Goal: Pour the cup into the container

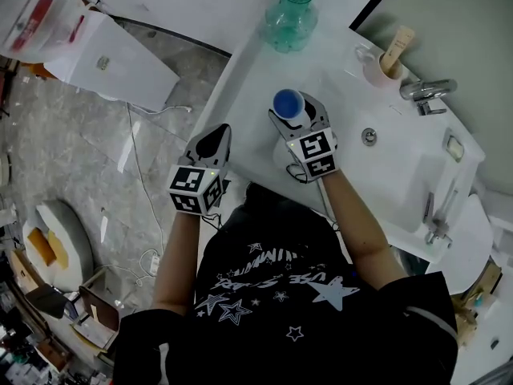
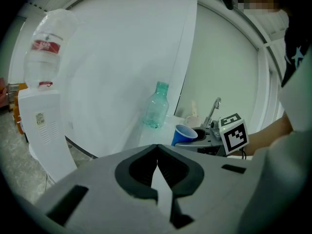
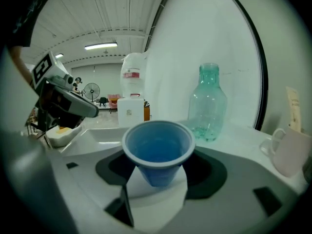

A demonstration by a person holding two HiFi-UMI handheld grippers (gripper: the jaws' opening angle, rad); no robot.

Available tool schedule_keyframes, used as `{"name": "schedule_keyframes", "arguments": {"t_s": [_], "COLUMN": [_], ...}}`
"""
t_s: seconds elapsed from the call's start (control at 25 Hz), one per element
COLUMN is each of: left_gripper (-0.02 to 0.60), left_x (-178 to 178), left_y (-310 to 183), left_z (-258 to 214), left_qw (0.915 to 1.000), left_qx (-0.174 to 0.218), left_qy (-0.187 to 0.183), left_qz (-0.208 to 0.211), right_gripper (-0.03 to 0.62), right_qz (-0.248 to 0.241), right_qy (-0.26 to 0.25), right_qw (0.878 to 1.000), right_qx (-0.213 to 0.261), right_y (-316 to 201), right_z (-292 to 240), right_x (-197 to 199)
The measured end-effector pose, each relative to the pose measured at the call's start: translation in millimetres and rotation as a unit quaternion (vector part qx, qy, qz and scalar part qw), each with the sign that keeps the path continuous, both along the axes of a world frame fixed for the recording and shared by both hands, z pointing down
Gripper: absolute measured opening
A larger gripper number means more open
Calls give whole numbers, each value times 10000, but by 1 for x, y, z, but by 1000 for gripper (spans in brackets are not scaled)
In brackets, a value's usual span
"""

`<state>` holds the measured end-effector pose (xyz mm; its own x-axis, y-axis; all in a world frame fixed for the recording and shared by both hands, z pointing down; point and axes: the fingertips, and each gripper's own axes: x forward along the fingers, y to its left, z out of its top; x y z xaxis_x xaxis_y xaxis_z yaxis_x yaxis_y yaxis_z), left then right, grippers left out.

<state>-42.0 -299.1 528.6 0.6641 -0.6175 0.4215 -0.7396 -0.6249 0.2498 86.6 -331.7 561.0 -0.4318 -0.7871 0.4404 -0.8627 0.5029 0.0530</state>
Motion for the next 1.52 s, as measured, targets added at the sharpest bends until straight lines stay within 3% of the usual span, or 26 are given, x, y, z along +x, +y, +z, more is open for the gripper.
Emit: {"name": "schedule_keyframes", "arguments": {"t_s": [0.24, 0.76, 0.92, 1.24, 1.52], "left_gripper": [10, 9, 9, 10, 10], "left_x": [-1, -4, -6, -1, 14], "left_y": [-5, -1, 2, 18, 45], "left_z": [12, 21, 22, 20, 4], "left_qw": [9999, 9992, 9987, 9976, 9978], "left_qx": [-111, -184, -165, -45, 77], "left_qy": [-51, 70, 169, 279, 308], "left_qz": [34, 340, 452, 633, 585], "right_gripper": [296, 326, 391, 391, 247], "right_qz": [-217, -60, 262, 856, 1117], "right_qy": [32, -226, -313, -294, -486], "right_qw": [9996, 9990, 9979, 9948, 9925], "right_qx": [-183, -393, -493, -462, -107], "right_y": [5, 7, 16, 59, 90], "right_z": [17, 26, 27, 20, -10], "right_x": [-12, -16, -7, 27, 53]}}
